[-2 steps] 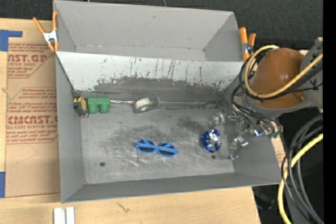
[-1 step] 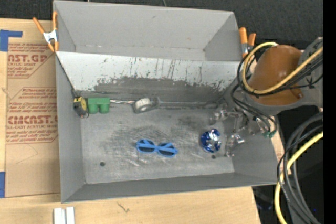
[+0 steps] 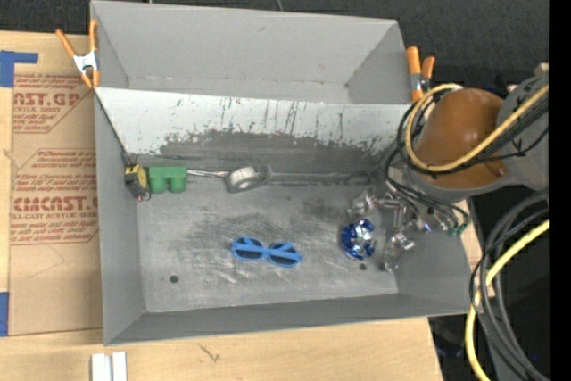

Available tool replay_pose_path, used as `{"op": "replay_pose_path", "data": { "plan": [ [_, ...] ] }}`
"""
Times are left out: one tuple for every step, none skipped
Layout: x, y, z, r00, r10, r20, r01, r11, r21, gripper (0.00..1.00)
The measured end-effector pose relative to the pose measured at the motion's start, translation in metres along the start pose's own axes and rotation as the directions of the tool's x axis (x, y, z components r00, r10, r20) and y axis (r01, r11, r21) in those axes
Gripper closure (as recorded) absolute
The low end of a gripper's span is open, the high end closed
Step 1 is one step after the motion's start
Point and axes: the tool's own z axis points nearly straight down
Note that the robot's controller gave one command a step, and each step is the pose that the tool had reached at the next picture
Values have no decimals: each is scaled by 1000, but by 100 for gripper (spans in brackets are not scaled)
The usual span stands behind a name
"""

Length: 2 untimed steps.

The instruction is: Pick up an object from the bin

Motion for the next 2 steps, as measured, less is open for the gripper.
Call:
{"op": "replay_pose_path", "data": {
  "plan": [
    [7,14,-1,1000,-14,2,14,1000,2,0],
    [6,14,-2,1000,-14,4,14,1000,2,100]
  ]
}}
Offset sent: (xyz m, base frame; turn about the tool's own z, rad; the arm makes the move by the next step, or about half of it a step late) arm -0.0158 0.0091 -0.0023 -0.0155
